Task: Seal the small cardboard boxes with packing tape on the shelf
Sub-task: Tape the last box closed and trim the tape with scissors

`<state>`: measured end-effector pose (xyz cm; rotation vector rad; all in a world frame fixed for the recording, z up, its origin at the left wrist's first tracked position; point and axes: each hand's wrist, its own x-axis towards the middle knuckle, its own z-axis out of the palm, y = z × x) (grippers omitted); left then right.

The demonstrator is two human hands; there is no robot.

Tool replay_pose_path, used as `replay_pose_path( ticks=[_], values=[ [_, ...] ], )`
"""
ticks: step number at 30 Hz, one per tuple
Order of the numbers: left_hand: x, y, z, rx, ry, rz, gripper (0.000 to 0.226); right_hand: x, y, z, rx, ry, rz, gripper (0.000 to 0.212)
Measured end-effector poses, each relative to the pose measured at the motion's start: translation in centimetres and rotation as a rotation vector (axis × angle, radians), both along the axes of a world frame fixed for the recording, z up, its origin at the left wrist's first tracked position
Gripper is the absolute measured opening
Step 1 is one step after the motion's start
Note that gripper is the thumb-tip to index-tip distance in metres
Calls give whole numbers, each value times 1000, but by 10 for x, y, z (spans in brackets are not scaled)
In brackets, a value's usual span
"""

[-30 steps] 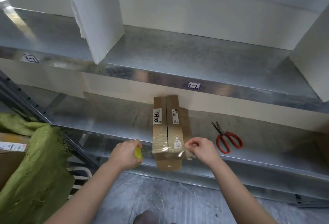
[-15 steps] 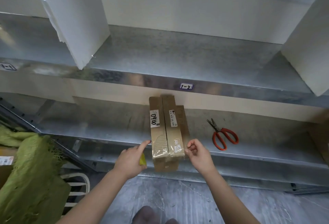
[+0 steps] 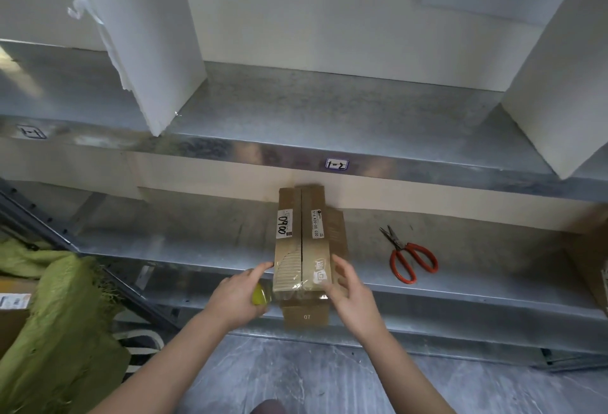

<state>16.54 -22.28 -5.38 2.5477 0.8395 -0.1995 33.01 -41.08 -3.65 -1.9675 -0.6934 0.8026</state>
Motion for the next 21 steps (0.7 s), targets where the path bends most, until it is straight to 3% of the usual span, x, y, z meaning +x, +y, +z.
replay_pose_path(
  ticks=[4,16,21],
  values=[
    [-2,0,6,-33,-10,16,87,-1,18,2,-48,-67,93,69],
    [-25,21,28,-195,-195,-28,57,0,18,-14,-34,-68,65,66],
    [-28,25,28,-258,-176,-21,63,5,20,-14,-41,-94,86,66]
  ],
)
